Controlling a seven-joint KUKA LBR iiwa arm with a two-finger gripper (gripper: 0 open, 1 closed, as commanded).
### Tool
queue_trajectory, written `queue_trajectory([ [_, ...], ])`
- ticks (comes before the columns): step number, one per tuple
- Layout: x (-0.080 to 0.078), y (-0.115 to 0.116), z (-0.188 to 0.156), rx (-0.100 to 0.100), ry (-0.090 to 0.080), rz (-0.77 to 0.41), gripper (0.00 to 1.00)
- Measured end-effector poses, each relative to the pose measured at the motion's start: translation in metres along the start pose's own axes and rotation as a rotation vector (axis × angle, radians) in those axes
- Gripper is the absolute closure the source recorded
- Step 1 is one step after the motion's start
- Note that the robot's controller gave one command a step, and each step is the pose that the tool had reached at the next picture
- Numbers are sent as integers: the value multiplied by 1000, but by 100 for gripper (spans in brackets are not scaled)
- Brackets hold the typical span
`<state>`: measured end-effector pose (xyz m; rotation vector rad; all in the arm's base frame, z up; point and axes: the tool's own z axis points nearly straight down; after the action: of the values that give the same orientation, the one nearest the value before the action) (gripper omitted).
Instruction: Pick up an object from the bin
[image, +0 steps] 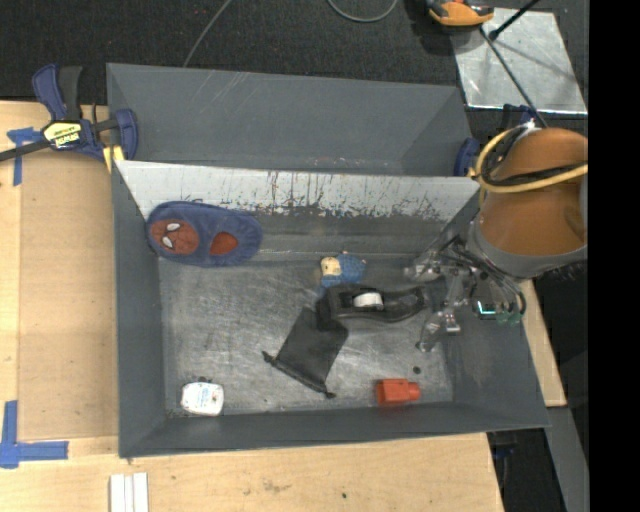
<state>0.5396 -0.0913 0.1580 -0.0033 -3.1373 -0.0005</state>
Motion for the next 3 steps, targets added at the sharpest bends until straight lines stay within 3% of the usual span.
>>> queue_trajectory([
  [1,-29,16,87,1,-12,-71,0],
  [2,-32,15,81,4,-24,-72,100],
  [3,-40,-47,-42,5,-9,-317,100],
])
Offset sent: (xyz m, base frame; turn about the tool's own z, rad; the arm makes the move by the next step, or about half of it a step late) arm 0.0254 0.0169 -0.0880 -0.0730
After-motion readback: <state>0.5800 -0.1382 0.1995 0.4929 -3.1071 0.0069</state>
